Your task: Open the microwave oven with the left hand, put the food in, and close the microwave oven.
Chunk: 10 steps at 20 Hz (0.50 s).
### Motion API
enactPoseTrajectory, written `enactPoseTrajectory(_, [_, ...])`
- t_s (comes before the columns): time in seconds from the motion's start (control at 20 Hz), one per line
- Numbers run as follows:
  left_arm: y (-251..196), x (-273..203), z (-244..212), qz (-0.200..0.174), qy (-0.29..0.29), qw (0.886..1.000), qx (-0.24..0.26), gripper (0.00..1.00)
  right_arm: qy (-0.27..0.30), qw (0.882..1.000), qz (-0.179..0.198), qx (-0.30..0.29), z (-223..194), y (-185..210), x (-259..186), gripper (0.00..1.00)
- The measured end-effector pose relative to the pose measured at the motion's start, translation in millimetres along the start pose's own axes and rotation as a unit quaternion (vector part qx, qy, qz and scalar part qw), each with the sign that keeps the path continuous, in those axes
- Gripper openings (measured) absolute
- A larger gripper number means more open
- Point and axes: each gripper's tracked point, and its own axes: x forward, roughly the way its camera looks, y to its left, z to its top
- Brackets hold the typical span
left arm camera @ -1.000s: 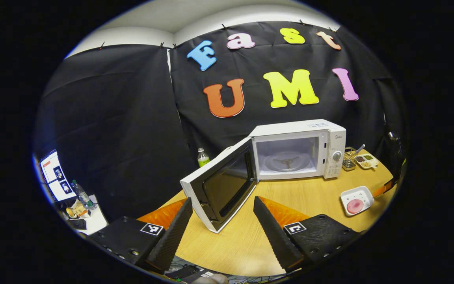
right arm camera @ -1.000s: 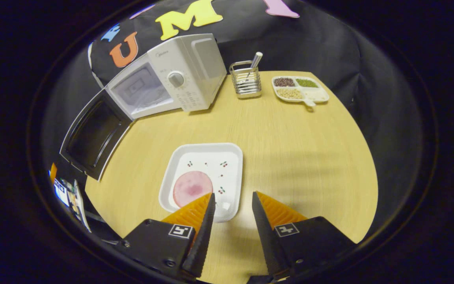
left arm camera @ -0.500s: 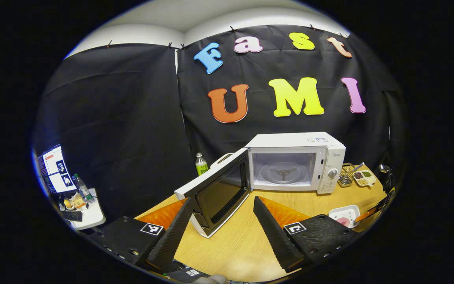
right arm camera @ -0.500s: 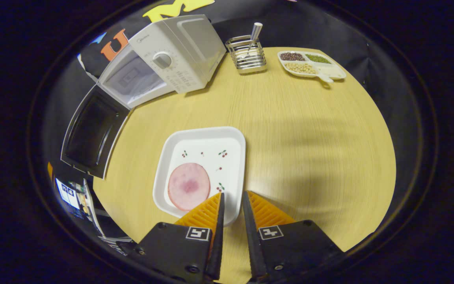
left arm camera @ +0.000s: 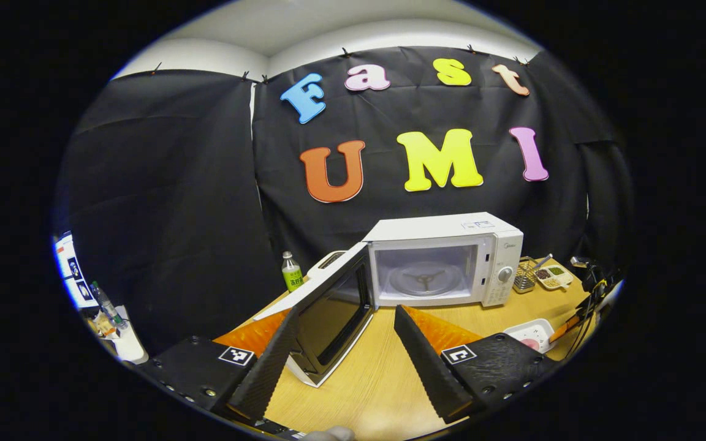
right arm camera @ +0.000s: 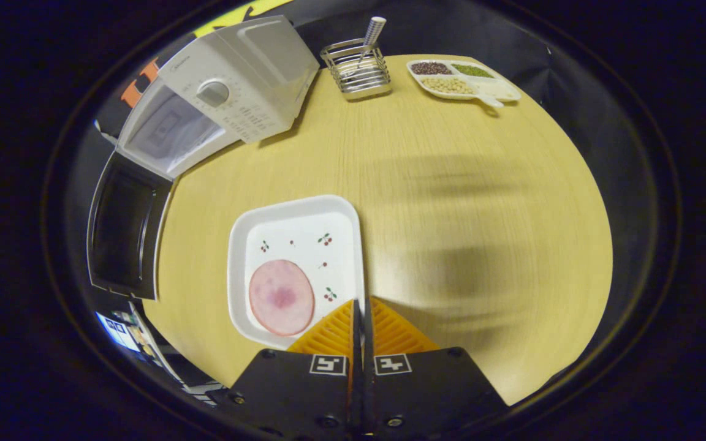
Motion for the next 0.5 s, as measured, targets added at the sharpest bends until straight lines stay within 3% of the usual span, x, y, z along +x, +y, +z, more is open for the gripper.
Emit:
enactPoseTrajectory(0.15, [10,8,-5,-0.021,0.002,1.000,-0.004,0.95,-0.003,0.995,0.056,0.080,-10,25,0,0.04])
enactPoseTrajectory(0.35, [17,14,4,-0.057,-0.008,0.998,0.007,0.95,-0.050,0.984,0.121,0.118,-7,71,-19,0.03])
enactPoseTrajectory(0.45, [16,18,8,-0.073,-0.011,0.997,0.011,0.95,-0.066,0.985,0.104,0.118,-6,80,-19,0.00])
enactPoseTrajectory(0.5, [16,21,9,-0.079,-0.011,0.997,0.014,0.95,-0.067,0.988,0.076,0.120,-9,73,-16,0.03])
